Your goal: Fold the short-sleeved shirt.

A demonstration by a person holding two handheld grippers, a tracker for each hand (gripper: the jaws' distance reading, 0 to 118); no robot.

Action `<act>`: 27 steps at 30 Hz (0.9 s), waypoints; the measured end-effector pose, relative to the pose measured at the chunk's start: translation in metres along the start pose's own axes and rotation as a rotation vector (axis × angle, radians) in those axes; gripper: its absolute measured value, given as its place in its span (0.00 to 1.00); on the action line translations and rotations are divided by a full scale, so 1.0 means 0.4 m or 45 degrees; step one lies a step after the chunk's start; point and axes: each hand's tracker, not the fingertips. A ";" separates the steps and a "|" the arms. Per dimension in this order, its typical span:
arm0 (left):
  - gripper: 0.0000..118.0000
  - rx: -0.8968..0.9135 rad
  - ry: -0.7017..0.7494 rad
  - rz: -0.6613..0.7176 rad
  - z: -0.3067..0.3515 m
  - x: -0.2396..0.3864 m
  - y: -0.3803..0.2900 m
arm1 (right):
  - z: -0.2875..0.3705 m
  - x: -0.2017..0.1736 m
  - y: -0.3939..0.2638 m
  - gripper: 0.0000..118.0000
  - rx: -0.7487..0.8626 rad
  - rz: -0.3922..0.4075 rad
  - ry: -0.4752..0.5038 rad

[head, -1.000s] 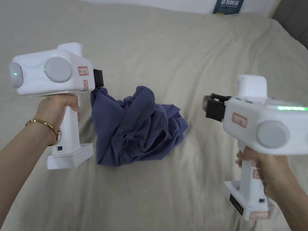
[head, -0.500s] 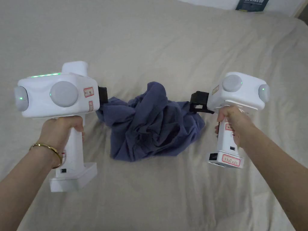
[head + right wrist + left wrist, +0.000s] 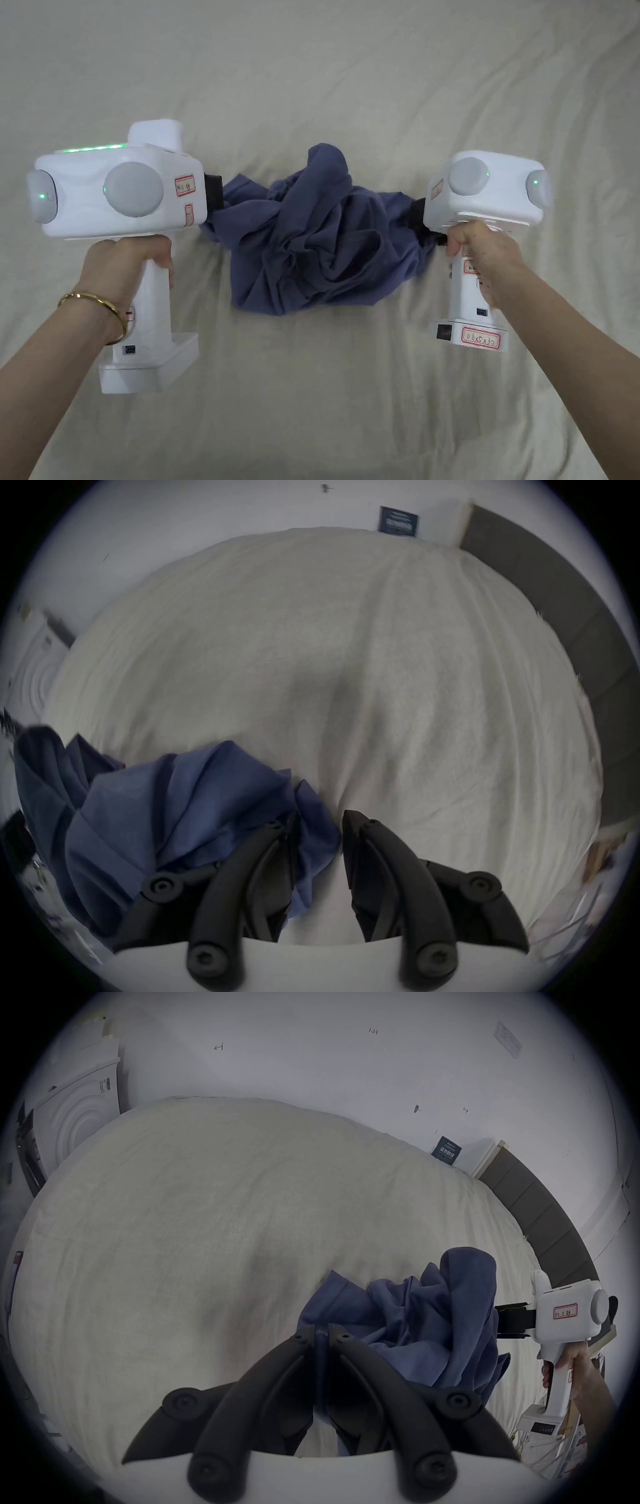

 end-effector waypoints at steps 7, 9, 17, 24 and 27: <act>0.05 0.006 -0.004 -0.002 0.007 0.005 -0.008 | 0.023 -0.024 0.002 0.08 -0.044 0.038 0.109; 0.05 0.006 -0.015 0.016 0.015 0.002 -0.007 | 0.033 -0.006 0.012 0.07 -0.037 -0.021 0.138; 0.05 0.100 -0.086 0.075 0.095 0.002 0.030 | 0.213 0.094 0.034 0.07 0.123 -0.101 0.300; 0.05 0.267 -0.118 0.040 0.254 0.002 0.117 | 0.454 0.198 0.030 0.07 0.328 -0.127 0.414; 0.05 0.375 -0.121 0.039 0.348 -0.001 0.165 | 0.563 0.242 0.024 0.07 0.431 -0.154 0.477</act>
